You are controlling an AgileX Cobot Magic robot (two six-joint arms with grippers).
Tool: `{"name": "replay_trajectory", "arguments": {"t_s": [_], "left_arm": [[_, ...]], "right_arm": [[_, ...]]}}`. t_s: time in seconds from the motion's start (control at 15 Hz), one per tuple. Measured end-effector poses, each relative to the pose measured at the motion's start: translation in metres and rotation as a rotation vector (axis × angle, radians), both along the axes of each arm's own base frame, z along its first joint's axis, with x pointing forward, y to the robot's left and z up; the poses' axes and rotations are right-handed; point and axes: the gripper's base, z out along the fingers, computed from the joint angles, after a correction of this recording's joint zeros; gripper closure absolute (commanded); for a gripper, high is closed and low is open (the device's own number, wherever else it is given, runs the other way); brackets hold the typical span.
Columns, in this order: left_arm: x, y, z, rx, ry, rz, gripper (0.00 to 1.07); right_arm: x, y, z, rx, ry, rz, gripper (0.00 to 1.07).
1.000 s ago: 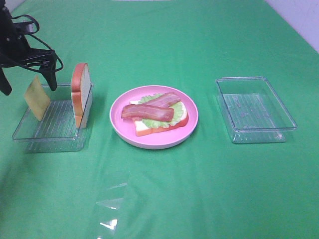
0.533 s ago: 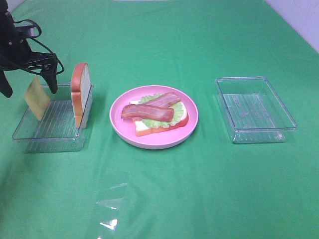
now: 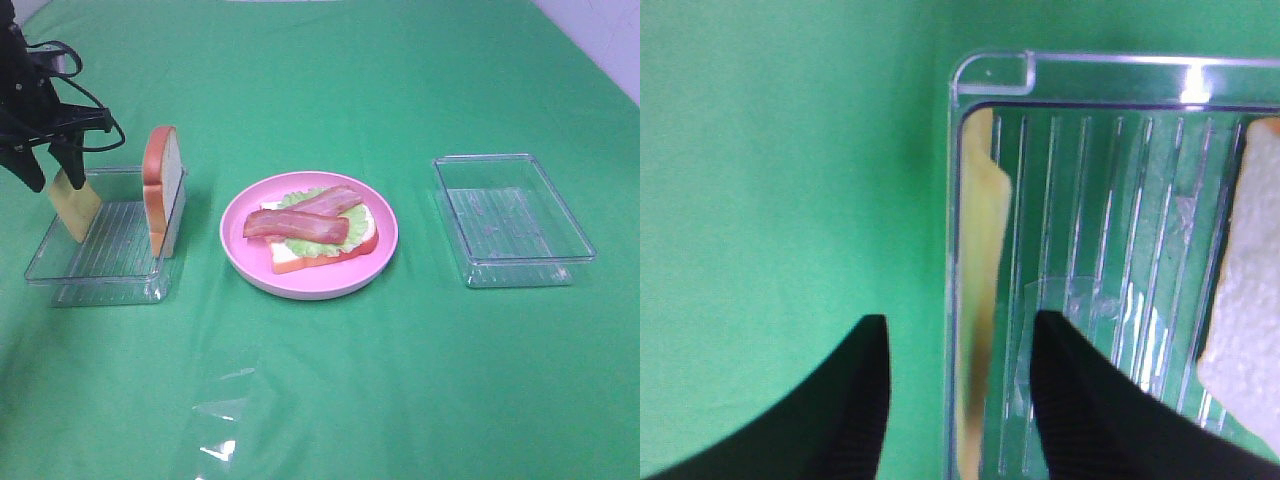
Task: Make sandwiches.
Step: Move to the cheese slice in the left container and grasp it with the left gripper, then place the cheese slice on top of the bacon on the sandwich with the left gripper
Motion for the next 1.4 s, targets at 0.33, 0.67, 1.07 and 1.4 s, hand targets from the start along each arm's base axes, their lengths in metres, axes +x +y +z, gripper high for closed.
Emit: {"name": "replay_trajectory", "arguments": {"t_s": [0.33, 0.67, 1.07, 1.4], "left_arm": [[0.000, 0.002, 0.000, 0.021, -0.001, -0.003, 1.07], [0.000, 0.002, 0.000, 0.023, 0.000, 0.009, 1.07], [0.009, -0.005, 0.059, -0.066, -0.158, 0.026, 1.07], [-0.004, -0.008, 0.142, -0.089, -0.366, 0.017, 1.07]], "right_arm": [[0.000, 0.000, 0.000, 0.000, 0.000, 0.000, 0.10], [0.000, 0.000, 0.000, 0.000, 0.000, 0.000, 0.10], [0.000, 0.000, 0.000, 0.000, 0.000, 0.000, 0.10], [0.000, 0.000, 0.000, 0.000, 0.000, 0.000, 0.10]]}}
